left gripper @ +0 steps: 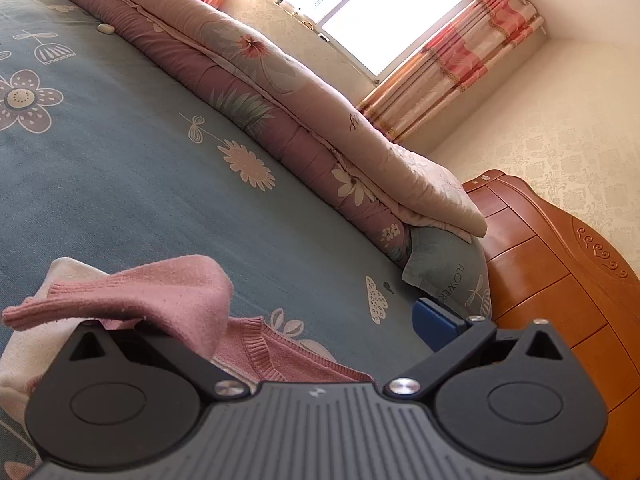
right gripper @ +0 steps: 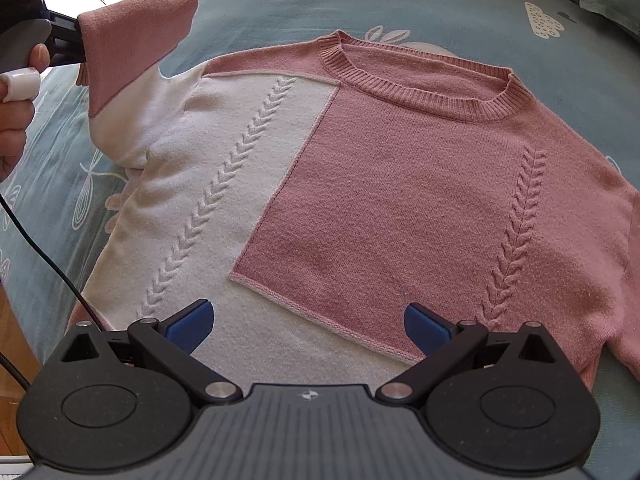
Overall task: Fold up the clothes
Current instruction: 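Lift the cuff and carry the sleeve across the body with the left tool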
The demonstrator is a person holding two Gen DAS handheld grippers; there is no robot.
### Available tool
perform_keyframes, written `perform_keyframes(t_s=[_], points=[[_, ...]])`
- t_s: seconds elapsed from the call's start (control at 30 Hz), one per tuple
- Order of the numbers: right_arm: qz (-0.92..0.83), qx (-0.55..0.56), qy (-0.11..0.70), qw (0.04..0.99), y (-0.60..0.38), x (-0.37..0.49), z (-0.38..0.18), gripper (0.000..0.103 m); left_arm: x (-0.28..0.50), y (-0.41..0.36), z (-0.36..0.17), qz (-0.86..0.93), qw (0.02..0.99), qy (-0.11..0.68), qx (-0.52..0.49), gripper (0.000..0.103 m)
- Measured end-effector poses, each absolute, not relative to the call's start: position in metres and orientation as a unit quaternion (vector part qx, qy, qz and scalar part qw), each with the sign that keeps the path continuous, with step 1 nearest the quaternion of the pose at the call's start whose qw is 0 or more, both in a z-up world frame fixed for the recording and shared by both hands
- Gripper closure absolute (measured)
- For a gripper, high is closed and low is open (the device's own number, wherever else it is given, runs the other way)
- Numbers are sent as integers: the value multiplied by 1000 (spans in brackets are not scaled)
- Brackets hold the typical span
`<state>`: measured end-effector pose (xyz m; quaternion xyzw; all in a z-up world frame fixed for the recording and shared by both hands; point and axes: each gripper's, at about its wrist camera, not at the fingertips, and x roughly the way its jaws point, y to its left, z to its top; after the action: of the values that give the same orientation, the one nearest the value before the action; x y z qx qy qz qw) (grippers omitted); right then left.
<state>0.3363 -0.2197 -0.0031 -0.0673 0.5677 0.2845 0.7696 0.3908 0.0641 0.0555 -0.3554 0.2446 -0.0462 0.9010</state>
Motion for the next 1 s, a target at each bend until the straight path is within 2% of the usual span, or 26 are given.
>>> perform_keyframes(t_s=[0.6,1.0], points=[[279,-66,603,745,-274,318,-12,0,425,-10,52,-101,896,268,-338,1],[273,-66,614,738,-278,310,-18,0,437,-56,27,-137,890,327,-287,1]])
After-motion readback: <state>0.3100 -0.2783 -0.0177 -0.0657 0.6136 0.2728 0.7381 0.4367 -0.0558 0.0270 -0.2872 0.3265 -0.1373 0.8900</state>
